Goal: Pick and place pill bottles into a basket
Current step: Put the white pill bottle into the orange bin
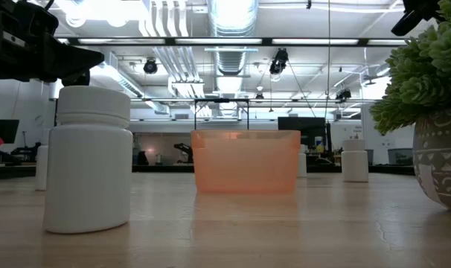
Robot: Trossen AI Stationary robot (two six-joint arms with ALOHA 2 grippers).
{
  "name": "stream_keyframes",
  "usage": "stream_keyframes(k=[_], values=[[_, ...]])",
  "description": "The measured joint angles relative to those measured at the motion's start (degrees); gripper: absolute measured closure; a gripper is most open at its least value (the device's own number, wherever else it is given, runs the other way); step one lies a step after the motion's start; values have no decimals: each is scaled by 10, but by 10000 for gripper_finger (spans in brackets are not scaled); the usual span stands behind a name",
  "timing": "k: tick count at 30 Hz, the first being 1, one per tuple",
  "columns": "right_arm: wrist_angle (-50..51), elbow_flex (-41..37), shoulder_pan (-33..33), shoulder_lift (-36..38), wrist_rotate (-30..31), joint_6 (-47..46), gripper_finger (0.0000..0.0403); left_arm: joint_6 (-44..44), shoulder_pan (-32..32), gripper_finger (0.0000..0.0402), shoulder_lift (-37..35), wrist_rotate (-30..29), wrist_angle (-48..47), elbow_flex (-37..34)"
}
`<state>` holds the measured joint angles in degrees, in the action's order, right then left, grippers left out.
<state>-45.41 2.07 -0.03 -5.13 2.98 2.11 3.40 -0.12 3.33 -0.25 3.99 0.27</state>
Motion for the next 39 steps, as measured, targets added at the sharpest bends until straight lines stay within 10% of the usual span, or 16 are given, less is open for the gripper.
stream_keyframes(k=[13,39], values=[[-28,55,0,-12,0,15,374,0,0,401,0,0,0,0],[538,562,0,-222,78,106,374,0,0,402,0,0,0,0]])
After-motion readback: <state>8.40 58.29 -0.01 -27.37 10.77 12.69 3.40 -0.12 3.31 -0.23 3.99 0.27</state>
